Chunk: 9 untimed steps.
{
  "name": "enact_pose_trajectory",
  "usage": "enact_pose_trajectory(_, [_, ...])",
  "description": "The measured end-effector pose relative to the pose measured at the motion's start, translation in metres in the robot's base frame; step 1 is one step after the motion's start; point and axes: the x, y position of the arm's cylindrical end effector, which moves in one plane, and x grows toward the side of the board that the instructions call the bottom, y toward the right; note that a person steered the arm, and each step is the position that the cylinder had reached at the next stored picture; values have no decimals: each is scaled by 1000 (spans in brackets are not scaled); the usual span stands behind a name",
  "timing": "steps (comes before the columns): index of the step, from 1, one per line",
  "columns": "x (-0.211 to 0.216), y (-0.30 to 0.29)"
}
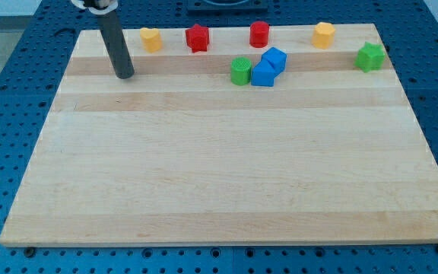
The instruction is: Slide the blue cube down a bit
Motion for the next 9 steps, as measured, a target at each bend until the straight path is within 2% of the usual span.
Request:
enact_pose_trajectory(3, [23,-37])
enact_pose_trajectory(7, [26,-76])
enact_pose_trajectory(8, [13,-62])
enact_pose_trajectory(9, [6,1])
